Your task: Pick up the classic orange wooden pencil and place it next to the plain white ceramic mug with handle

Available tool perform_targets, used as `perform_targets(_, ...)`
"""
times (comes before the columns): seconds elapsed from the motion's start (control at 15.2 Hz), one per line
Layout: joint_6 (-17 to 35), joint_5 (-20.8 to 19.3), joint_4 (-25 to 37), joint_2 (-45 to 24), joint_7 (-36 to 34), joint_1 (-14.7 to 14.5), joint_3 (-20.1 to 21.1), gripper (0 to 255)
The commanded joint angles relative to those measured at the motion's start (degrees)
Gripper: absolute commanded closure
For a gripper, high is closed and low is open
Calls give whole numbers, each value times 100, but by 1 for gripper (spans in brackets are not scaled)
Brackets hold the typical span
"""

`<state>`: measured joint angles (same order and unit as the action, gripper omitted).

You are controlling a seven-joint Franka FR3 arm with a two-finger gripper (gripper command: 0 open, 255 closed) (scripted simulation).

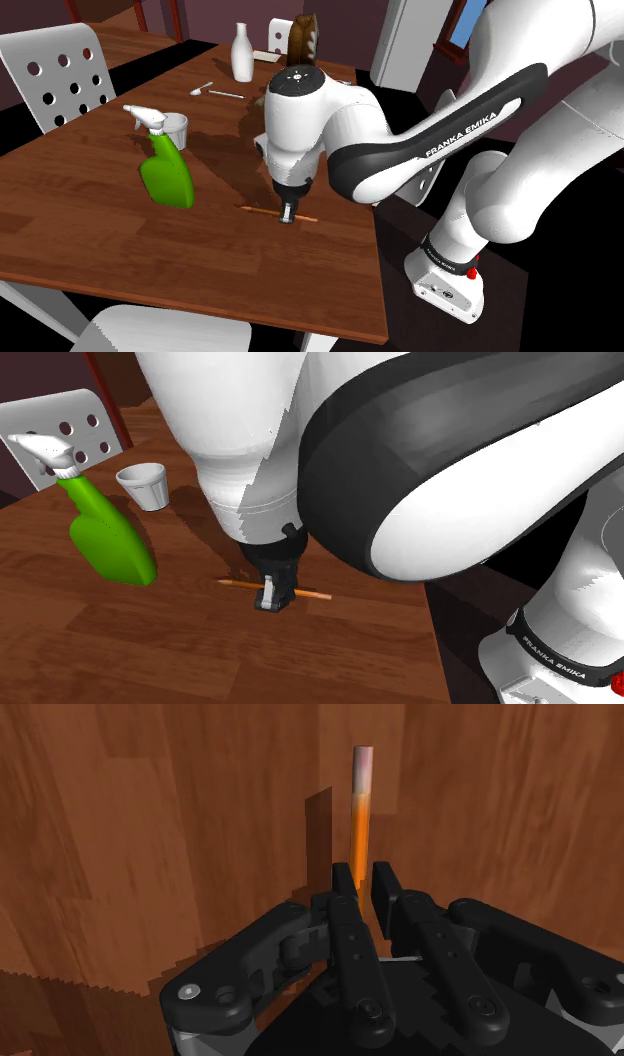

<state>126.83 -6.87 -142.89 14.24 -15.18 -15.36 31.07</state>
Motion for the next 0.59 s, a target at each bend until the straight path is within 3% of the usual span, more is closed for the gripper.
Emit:
perform_targets(0.0, -173, 73, 83, 104, 73, -28, -26, 255)
perform_targets(0.53, -816, 267, 425, 461, 336, -98, -155, 255)
